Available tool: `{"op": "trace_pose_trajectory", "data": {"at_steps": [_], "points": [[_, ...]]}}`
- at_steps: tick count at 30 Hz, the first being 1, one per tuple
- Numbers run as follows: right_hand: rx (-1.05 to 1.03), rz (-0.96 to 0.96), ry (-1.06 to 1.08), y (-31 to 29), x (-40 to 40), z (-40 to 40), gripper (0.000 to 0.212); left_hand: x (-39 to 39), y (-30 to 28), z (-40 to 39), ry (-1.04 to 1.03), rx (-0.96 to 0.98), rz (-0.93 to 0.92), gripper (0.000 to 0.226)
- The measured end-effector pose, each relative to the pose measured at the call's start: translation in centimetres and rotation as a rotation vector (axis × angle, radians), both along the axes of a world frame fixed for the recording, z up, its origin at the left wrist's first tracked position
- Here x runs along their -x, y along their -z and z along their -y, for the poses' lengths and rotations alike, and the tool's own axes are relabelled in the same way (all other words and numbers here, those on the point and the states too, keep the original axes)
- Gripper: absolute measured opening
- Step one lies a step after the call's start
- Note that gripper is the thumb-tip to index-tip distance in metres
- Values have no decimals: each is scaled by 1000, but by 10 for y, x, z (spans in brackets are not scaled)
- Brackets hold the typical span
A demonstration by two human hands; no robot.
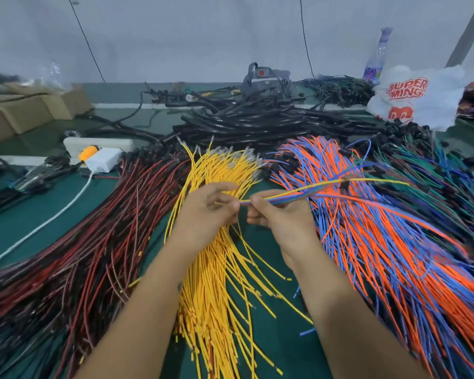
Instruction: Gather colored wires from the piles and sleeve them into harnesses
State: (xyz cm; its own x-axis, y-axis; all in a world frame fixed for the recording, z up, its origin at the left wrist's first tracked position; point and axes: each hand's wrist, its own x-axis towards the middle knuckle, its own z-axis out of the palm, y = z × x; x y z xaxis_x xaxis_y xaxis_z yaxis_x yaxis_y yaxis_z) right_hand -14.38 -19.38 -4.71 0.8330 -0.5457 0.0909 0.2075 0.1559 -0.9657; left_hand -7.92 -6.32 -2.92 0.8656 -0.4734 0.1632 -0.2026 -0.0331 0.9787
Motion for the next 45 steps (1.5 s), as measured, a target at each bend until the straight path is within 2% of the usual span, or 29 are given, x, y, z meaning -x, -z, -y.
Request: {"op": "trace_pose_trajectory", "data": {"at_steps": [4,8,14,16,18,20,23,27,31,33,35,38,45], "points": [[73,-10,204,0,-4,6,20,-23,-18,33,-207,-211,295,15],[107,-63,261,3,-7,7,25,-73,-36,100,-181,-277,473,26],[79,-123,219,10,-11,7,38,-153,-22,179,-30,-658,485,57],[80,-171,204,12,-14,8,37,-169,-8,185,-42,-858,478,57],[52,-197,207,12,-16,8,36,-177,0,186,-90,-1038,554,50],[43,-222,195,11,-17,6,37,-177,1,185,-119,-1114,607,44],[33,-240,174,9,-18,3,36,-175,-5,183,-119,-1090,757,37],[-4,-206,167,5,-14,3,31,-162,-26,169,-177,-870,887,30],[67,-161,180,-2,-10,1,27,-140,-65,147,-211,-632,1041,23],[91,-140,181,-3,-8,1,26,-126,-84,130,-186,-506,1089,27],[133,-134,195,-4,-7,2,21,-111,-95,108,-180,-460,1185,30],[165,-115,202,-3,-6,4,15,-94,-95,68,-193,-520,1255,30],[67,19,178,-1,-6,1,30,-52,-31,-42,-107,-820,1104,29]]}}
